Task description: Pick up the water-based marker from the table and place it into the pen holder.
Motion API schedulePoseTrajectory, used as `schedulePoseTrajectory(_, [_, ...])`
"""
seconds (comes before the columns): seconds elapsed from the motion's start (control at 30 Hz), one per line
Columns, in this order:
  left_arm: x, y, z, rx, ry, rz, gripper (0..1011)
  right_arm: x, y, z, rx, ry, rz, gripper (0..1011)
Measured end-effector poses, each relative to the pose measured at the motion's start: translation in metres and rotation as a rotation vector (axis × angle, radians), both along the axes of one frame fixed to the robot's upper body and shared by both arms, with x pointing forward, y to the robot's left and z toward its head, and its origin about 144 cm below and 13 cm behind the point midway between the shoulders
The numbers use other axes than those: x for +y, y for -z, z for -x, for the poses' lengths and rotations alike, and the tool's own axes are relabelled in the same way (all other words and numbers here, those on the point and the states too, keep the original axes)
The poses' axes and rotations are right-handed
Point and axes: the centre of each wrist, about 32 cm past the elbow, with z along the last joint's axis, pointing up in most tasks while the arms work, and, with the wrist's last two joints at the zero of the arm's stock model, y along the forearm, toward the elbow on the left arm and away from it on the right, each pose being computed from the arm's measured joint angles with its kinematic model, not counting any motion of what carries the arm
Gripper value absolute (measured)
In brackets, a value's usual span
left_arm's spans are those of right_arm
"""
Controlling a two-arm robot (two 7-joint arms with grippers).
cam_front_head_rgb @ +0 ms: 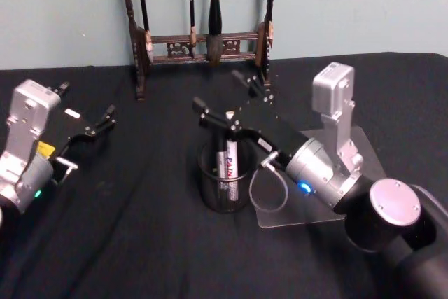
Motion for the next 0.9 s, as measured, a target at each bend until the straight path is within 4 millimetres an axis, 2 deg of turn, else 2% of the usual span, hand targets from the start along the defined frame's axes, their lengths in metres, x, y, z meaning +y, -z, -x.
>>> schedulePoseTrajectory(0.27, [0.0, 0.0, 0.0, 0.0, 0.0, 0.0, 1001, -0.013, -0.014, -0.004, -0.038, 0.071, -0.015, 1002])
schedulePoseTrajectory(0.47, [0.0, 0.0, 0.0, 0.0, 0.0, 0.0, 1001, -0.038, -0.022, -0.004, -0.042, 0.193, 0.002, 1002])
schedulePoseTrajectory(0.67, [0.0, 0.0, 0.0, 0.0, 0.0, 0.0, 1001, -0.056, -0.021, 0.0, -0.028, 0.275, 0.034, 1002])
schedulePoseTrajectory(0.9, [0.0, 0.0, 0.0, 0.0, 0.0, 0.0, 1001, -0.074, -0.011, 0.008, 0.02, 0.346, 0.106, 1002])
